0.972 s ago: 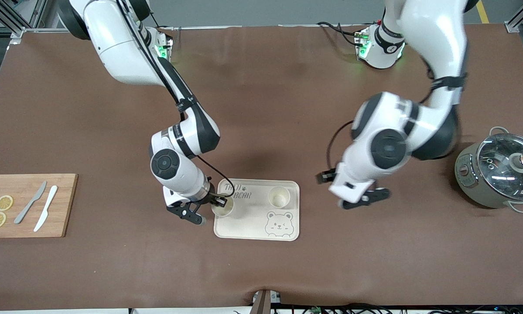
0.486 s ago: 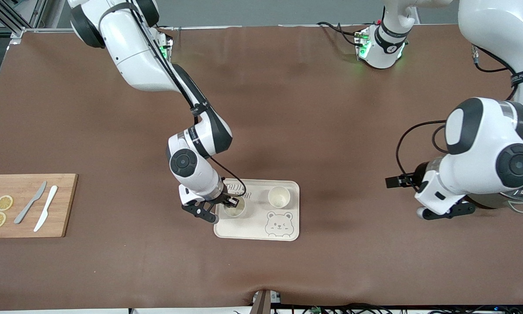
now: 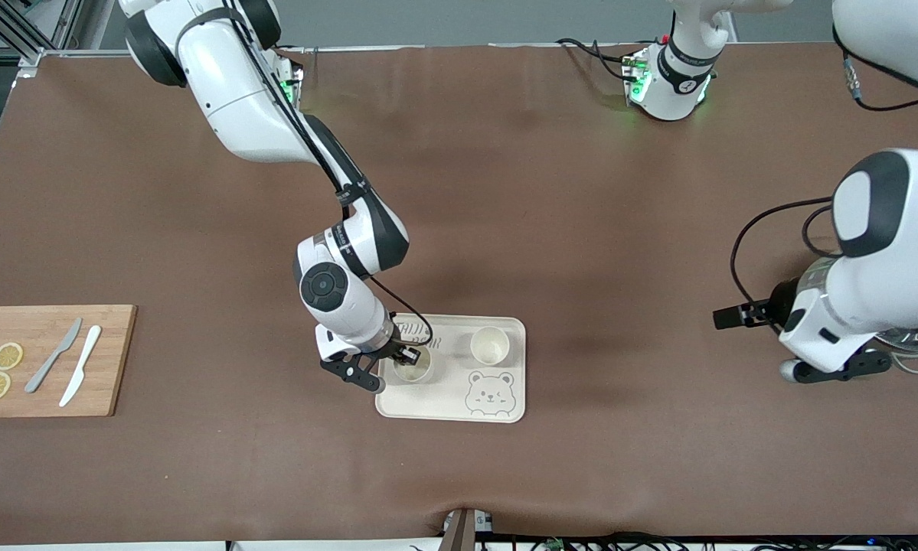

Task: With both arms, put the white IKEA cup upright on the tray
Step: 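Lower the cup onto the tray with the right gripper while the left gripper withdraws, then open the right gripper and lift it off the cup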

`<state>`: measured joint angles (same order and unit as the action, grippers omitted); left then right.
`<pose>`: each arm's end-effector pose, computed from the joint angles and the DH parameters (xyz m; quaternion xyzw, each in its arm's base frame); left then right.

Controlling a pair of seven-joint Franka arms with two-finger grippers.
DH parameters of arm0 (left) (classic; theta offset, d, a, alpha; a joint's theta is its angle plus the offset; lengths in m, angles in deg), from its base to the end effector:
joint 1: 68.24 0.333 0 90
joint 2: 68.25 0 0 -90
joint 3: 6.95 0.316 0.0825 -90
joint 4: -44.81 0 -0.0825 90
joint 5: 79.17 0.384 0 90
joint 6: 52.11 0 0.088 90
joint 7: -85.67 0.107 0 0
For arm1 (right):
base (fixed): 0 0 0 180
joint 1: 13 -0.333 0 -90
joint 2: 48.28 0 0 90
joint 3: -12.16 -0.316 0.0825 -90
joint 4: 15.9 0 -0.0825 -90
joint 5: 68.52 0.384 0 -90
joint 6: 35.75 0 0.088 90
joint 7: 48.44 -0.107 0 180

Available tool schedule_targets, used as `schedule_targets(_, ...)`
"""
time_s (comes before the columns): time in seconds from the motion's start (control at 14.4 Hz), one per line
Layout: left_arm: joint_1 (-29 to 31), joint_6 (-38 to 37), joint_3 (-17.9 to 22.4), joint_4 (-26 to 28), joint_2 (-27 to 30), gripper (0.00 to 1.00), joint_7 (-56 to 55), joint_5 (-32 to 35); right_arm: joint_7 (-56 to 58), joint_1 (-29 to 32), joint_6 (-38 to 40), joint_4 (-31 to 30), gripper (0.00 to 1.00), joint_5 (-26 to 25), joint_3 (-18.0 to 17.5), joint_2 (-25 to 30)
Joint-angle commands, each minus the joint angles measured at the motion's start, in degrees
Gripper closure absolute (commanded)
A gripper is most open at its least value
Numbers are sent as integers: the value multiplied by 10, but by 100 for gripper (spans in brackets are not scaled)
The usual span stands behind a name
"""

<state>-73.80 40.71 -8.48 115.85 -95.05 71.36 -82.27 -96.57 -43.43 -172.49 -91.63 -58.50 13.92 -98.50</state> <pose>0.6806 -0.0863 0.4932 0.9963 0.0665 -0.0490 0.0243 0.6645 0.3719 0.2248 -0.9698 0.2181 -0.0400 0.1011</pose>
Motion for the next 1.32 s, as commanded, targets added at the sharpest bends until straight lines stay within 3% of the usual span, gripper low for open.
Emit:
schedule_targets(0.0, 13, -1, -3, 36, 52, 0, 9, 11, -9, -6, -5, 18, 100, 4, 6, -13)
schedule_targets(0.49, 38, 91, -8, 235, 199, 0, 85, 25, -9, -9, -11, 16, 97, 3, 6, -16)
schedule_targets(0.62, 43, 93, -9, 256, 230, 0, 92, 22, -9, -9, -11, 16, 76, 3, 6, -16)
schedule_targets(0.97, 49, 42, -9, 258, 302, 0, 100, 21, -9, -9, -11, 16, 35, 2, 7, -16)
schedule_targets(1.11, 49, 39, -8, 248, 306, 0, 107, 20, -9, -8, -12, 16, 22, 2, 7, -16)
schedule_targets(1.18, 49, 35, -9, 235, 305, 0, 104, 20, -9, -8, -12, 16, 7, 1, 7, -16)
schedule_targets(1.25, 48, 21, -9, 225, 303, 0, 104, 20, -9, -9, -11, 16, 0, 1, 7, -16)
